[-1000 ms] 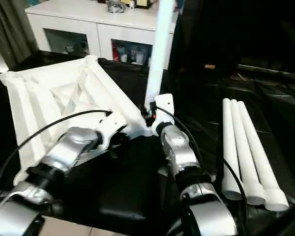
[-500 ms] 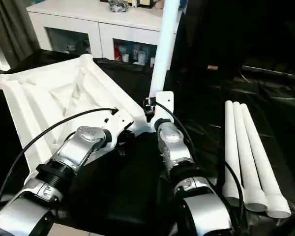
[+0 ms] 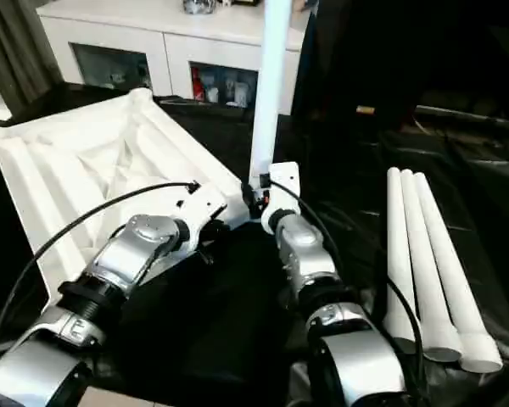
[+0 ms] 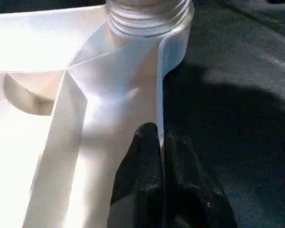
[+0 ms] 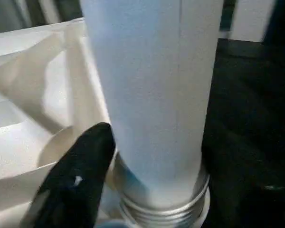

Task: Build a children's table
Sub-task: Pick table leg

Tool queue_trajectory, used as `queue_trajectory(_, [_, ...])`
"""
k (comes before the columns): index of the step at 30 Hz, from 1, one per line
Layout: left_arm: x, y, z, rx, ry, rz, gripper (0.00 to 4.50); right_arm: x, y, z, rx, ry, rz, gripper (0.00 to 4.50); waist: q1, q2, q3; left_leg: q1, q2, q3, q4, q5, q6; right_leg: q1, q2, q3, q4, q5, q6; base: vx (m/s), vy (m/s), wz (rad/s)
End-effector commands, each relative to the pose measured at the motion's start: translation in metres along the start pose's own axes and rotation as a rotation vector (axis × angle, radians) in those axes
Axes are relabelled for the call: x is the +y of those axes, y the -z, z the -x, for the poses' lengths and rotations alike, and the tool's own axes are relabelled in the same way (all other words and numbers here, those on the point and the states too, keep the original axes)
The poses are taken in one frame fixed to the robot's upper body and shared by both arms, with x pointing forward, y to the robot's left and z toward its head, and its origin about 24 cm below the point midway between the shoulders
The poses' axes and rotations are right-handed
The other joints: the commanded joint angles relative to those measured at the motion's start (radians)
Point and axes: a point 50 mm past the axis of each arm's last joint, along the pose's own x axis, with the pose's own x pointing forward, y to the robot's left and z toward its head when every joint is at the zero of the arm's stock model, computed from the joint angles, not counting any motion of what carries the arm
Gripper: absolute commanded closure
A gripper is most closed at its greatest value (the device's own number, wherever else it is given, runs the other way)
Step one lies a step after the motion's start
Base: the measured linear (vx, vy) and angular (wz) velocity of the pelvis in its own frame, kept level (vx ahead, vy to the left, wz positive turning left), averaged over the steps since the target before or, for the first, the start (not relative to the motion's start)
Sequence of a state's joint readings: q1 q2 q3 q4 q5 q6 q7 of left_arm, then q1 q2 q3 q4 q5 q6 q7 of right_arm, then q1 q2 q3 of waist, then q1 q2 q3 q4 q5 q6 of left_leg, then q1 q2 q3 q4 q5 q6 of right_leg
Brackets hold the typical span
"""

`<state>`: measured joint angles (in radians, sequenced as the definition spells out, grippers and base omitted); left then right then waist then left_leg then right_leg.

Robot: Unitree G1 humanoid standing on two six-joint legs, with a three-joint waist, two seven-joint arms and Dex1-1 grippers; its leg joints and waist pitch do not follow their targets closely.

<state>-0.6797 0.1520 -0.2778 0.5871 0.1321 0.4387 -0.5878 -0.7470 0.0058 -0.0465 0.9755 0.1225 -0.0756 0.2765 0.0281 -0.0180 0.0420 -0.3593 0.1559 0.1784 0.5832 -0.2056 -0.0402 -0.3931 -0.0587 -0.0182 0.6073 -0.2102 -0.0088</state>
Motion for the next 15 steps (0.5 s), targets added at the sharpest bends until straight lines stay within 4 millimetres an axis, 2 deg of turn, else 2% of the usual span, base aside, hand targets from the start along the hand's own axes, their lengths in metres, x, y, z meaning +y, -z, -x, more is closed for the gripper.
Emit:
queue_trajectory(1, [0.007, -0.004, 0.003, -0.039, -0.040, -0.012, 4.50, 0.007, 0.005, 0.000, 0.028, -0.063, -0.010, 1.01, 0.004, -0.004, -0.050, -0.002, 0.071, -0.024, -0.073, -0.165, 0.057, 0.040, -0.088, 0.045, -0.073, -0.097, -0.235, 0.000, 0.000, 0.00])
queue_trajectory(2, [0.007, -0.004, 0.006, -0.057, -0.020, -0.045, 4.50, 0.005, -0.004, 0.004, -0.002, -0.119, -0.004, 0.94, 0.004, -0.005, -0.052, -0.004, 0.069, -0.023, -0.070, -0.137, 0.069, 0.042, -0.087, 0.045, -0.070, -0.057, -0.241, 0.000, 0.000, 0.00])
queue_trajectory(3, [0.008, -0.003, 0.008, -0.058, -0.010, -0.050, 4.50, 0.004, -0.008, 0.007, -0.018, -0.159, 0.009, 0.94, 0.009, -0.006, -0.056, -0.007, 0.069, -0.021, -0.063, -0.081, 0.096, 0.046, -0.087, 0.044, -0.061, 0.029, -0.253, 0.000, 0.000, 0.00])
queue_trajectory(4, [0.008, -0.004, 0.010, -0.071, 0.009, -0.072, 4.50, 0.002, -0.011, 0.010, -0.027, -0.194, 0.018, 0.69, 0.011, -0.005, -0.054, -0.010, 0.066, -0.020, -0.060, -0.045, 0.123, 0.048, -0.083, 0.041, -0.056, 0.094, -0.259, 0.000, 0.000, 0.00])
queue_trajectory(5, [0.007, -0.003, 0.011, -0.085, 0.038, -0.083, 4.50, 0.001, -0.013, 0.014, -0.030, -0.235, 0.031, 0.69, 0.011, -0.005, -0.054, -0.009, 0.069, -0.020, -0.059, -0.037, 0.139, 0.048, -0.084, 0.039, -0.055, 0.114, -0.265, 0.000, 0.000, 0.00])
queue_trajectory(6, [0.007, 0.000, 0.013, -0.076, 0.052, -0.075, 4.50, -0.001, -0.014, 0.019, -0.027, -0.279, 0.057, 0.53, 0.013, -0.004, -0.055, -0.006, 0.070, -0.019, -0.057, -0.038, 0.143, 0.047, -0.084, 0.037, -0.054, 0.116, -0.270, 0.000, 0.000, 0.00])
queue_trajectory(9, [0.006, 0.005, 0.016, -0.098, 0.101, -0.068, 4.50, -0.008, -0.013, 0.035, -0.001, -0.402, 0.140, 0.53, 0.013, -0.003, -0.054, -0.005, 0.075, -0.017, -0.057, -0.044, 0.143, 0.047, -0.086, 0.035, -0.054, 0.096, -0.289, 0.000, 0.000, 0.00])
queue_trajectory(12, [0.002, 0.009, 0.023, -0.153, 0.207, -0.113, 4.50, -0.019, -0.012, 0.053, 0.019, -0.502, 0.188, 0.53, 0.013, -0.002, -0.049, -0.005, 0.076, -0.018, -0.060, -0.080, 0.131, 0.046, -0.086, 0.035, -0.061, 0.039, -0.288, 0.000, 0.000, 0.00])
queue_trajectory(14, [0.001, 0.009, 0.025, -0.163, 0.228, -0.131, 4.50, -0.020, -0.012, 0.055, 0.022, -0.512, 0.190, 0.53, 0.015, -0.005, -0.047, -0.005, 0.078, -0.019, -0.061, -0.097, 0.123, 0.048, -0.088, 0.037, -0.063, 0.003, -0.280, 0.000, 0.000, 0.00])
queue_trajectory(15, [-0.004, 0.013, 0.031, -0.176, 0.316, -0.175, 4.50, -0.020, -0.012, 0.063, 0.039, -0.559, 0.219, 0.53, 0.017, -0.002, -0.045, -0.002, 0.077, -0.018, -0.062, -0.117, 0.111, 0.044, -0.087, 0.036, -0.068, -0.049, -0.277, 0.000, 0.000, 0.00])
